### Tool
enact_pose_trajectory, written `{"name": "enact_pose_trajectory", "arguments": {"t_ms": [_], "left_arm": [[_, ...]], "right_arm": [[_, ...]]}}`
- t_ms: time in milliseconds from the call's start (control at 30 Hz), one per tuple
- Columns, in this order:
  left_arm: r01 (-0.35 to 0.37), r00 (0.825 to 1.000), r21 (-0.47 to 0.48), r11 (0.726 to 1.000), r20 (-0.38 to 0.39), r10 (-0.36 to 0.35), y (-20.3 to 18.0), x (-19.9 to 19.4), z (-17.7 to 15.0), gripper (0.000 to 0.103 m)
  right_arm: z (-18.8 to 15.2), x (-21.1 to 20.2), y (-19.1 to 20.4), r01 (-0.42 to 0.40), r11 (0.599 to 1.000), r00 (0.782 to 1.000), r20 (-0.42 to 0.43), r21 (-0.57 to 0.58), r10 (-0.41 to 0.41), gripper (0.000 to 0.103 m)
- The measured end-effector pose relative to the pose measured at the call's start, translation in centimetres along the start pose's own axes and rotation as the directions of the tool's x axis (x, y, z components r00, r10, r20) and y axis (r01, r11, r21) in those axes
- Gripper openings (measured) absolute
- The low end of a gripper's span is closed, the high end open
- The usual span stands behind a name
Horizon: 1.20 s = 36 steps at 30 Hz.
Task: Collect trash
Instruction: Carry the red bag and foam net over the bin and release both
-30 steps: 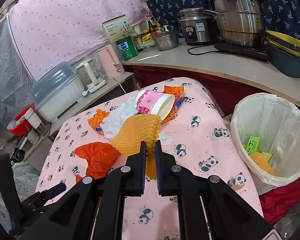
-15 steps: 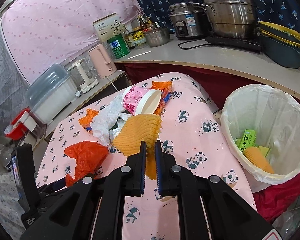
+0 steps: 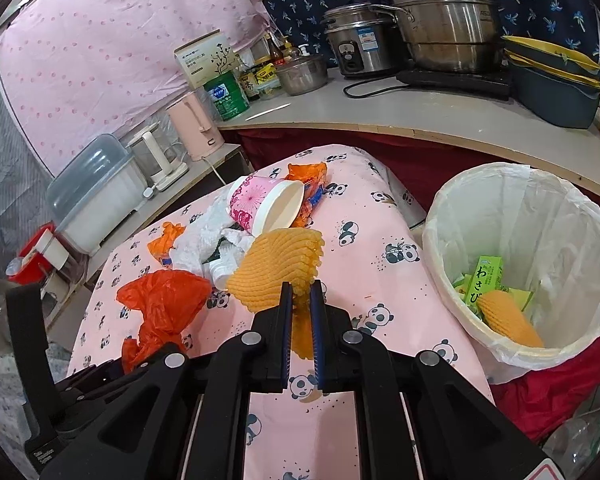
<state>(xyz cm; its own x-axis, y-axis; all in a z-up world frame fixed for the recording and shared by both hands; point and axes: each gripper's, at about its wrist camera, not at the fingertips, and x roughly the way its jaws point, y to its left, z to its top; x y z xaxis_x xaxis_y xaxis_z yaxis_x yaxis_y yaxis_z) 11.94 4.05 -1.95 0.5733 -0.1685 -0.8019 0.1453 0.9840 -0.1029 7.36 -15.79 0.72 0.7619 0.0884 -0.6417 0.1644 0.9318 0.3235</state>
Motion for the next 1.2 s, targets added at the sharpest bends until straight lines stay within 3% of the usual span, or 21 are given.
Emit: {"name": "enact_pose_trajectory", "arguments": {"t_ms": [500, 867, 1200], "left_arm": [[0.123, 0.991, 0.144, 0.982, 0.034, -0.13, -9.6, -2.8, 0.7, 0.042], [0.187, 0.98, 0.281, 0.941, 0.011, -0.198, -18.1, -2.8, 0.3, 0.042], [0.261, 0.964, 0.375, 0.89, -0.058, -0.258, -24.7, -0.9, -0.3, 0.043]], "right_arm": [[1.0, -4.1, -6.0, 0.049, 0.995, 0.996, 0.076, 0.085, -0.056, 0.009], [1.4, -7.1, -12.9, 0.112, 0.975, 0.983, 0.125, 0.191, -0.137, 0.009], [1.4, -9.8, -19.9, 0.18, 0.932, 0.959, 0.155, 0.314, -0.238, 0.009]]}}
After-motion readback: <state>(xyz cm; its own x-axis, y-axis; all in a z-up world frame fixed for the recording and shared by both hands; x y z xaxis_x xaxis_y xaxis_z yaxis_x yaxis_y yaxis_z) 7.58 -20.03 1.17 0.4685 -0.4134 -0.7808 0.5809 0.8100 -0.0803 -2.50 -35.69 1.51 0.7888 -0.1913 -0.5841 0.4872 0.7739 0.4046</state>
